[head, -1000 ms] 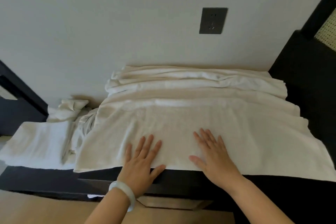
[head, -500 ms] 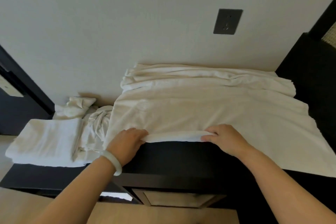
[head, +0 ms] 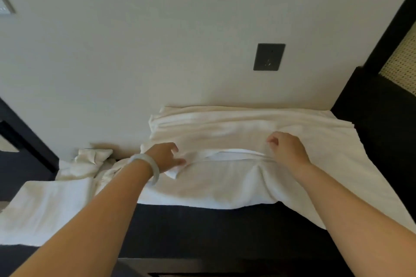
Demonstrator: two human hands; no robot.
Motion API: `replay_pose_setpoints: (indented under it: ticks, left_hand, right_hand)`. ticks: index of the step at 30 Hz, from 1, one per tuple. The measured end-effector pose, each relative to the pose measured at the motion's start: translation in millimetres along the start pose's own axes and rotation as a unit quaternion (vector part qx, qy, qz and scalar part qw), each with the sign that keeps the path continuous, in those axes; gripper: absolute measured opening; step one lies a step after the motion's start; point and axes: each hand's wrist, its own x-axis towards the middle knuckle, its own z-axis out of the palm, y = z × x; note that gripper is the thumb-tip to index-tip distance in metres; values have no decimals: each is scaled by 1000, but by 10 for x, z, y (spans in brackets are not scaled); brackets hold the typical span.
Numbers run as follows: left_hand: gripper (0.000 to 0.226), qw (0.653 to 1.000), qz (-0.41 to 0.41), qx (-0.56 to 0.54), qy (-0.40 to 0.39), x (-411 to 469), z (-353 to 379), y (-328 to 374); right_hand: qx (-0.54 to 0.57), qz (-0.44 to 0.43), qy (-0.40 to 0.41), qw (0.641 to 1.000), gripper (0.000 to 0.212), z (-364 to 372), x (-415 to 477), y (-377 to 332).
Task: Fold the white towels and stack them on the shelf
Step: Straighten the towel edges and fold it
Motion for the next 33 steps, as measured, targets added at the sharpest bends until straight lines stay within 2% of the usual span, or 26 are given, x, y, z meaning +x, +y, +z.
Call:
replay_pose_setpoints:
  ticks: [1,3,6,11,17,26,29,31,33]
  left_hand:
    - [63,1000,-16,-11,-10,42,83,-68]
    - [81,999,-35,28,0,98,245,-199]
    - [88,993,-45,101,35,139,449,-338]
    - [85,995,-23,87,36,26,729,-487]
    - [86,995,-4,96,6,-386,772,-508]
    - [56,988,72,132,-19,-1148,702,-620]
    - [54,991,76,104,-26,-1200,591,-639]
    - [38,995,74,64,2,-1165,534,-611]
    - [14,996,66,-41,33,-1095,496,-596]
  right_hand:
    - [-25,-10,-15,1000,31,124,13,-19]
    - [-84,-55,-106,989,51,380,35,-48]
    - [-146,-65,-192,968,68,720,39,-74]
    - [-219,-53,-198,954,74,897,14,-37]
    - [-199,-64,-233,950,65,607,-257,-43]
    - [-142,-101,-213,961,41,394,-1039,149]
    - [-86,-86,-193,973,32,365,-1107,244]
    - [-69,-82,-159,981,20,363,-1094,297]
    - [-48,-63,-130,988,15,352,-1062,339]
